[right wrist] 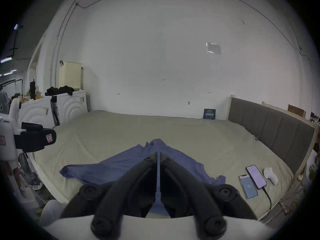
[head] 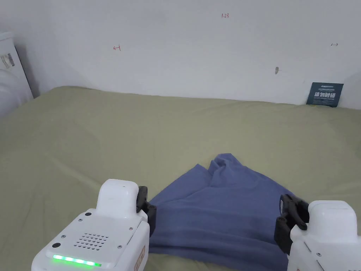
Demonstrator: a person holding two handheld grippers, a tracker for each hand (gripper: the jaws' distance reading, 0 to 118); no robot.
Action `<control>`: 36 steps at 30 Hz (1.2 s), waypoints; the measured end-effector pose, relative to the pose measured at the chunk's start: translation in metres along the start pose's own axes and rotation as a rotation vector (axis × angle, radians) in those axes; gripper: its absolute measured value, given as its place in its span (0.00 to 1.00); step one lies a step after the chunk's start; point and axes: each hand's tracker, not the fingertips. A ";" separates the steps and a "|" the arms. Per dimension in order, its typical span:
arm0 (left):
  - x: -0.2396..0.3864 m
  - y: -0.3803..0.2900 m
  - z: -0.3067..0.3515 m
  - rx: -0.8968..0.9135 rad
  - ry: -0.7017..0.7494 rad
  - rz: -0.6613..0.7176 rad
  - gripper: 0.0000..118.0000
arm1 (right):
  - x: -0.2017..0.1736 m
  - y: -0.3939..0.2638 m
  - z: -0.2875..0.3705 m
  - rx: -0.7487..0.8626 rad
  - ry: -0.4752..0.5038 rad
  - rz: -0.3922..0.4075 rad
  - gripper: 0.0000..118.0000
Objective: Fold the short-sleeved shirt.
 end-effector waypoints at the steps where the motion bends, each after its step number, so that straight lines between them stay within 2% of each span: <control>1: 0.003 0.004 0.006 0.006 0.006 -0.012 0.00 | 0.000 -0.002 0.000 0.002 -0.001 -0.005 0.05; 4: -0.021 -0.005 0.004 -0.033 0.027 0.020 0.00 | -0.003 -0.005 -0.003 -0.010 0.000 -0.002 0.05; 8: -0.063 -0.022 -0.001 -0.136 0.156 0.044 0.00 | -0.006 -0.014 -0.011 -0.046 0.008 -0.002 0.05; 13: -0.142 -0.068 -0.043 -0.413 0.166 0.150 0.00 | -0.015 -0.037 -0.029 -0.139 0.022 0.011 0.05; 16: -0.162 -0.082 -0.064 -0.476 0.114 0.194 0.00 | -0.019 -0.050 -0.040 -0.195 0.035 0.011 0.05; 17: -0.159 -0.077 -0.065 -0.465 0.095 0.227 0.06 | -0.019 -0.054 -0.043 -0.216 0.045 0.015 0.06; 18: -0.160 -0.076 -0.070 -0.466 0.062 0.239 0.27 | -0.020 -0.057 -0.046 -0.238 0.051 0.023 0.06; 20: -0.158 -0.078 -0.090 -0.521 0.055 0.219 1.00 | -0.021 -0.065 -0.053 -0.263 0.040 0.040 0.06; 22: -0.148 -0.082 -0.098 -0.516 0.063 0.218 0.97 | -0.020 -0.071 -0.058 -0.293 0.043 0.030 0.06; 25: -0.152 -0.081 -0.119 -0.571 0.114 0.143 0.97 | -0.017 -0.078 -0.062 -0.325 0.039 0.014 0.06; 28: -0.149 -0.084 -0.136 -0.591 0.113 0.146 0.96 | -0.010 -0.085 -0.067 -0.358 0.035 0.010 0.06; 29: -0.156 -0.098 -0.153 -0.619 0.088 0.142 0.88 | -0.007 -0.087 -0.070 -0.366 0.034 0.008 0.06; 30: -0.154 -0.100 -0.156 -0.629 0.083 0.140 0.69 | -0.004 -0.088 -0.072 -0.374 0.030 0.005 0.06; 33: -0.137 -0.090 -0.146 -0.610 0.073 0.128 0.50 | 0.011 -0.091 -0.087 -0.405 0.018 -0.018 0.06; 34: -0.135 -0.088 -0.143 -0.592 0.082 0.127 0.39 | 0.016 -0.090 -0.093 -0.411 0.020 -0.026 0.06; 35: -0.133 -0.086 -0.142 -0.582 0.016 0.158 0.11 | 0.022 -0.088 -0.102 -0.419 0.018 -0.024 0.06; 36: -0.131 -0.085 -0.141 -0.581 0.028 0.169 0.01 | 0.028 -0.087 -0.112 -0.421 0.008 -0.013 0.06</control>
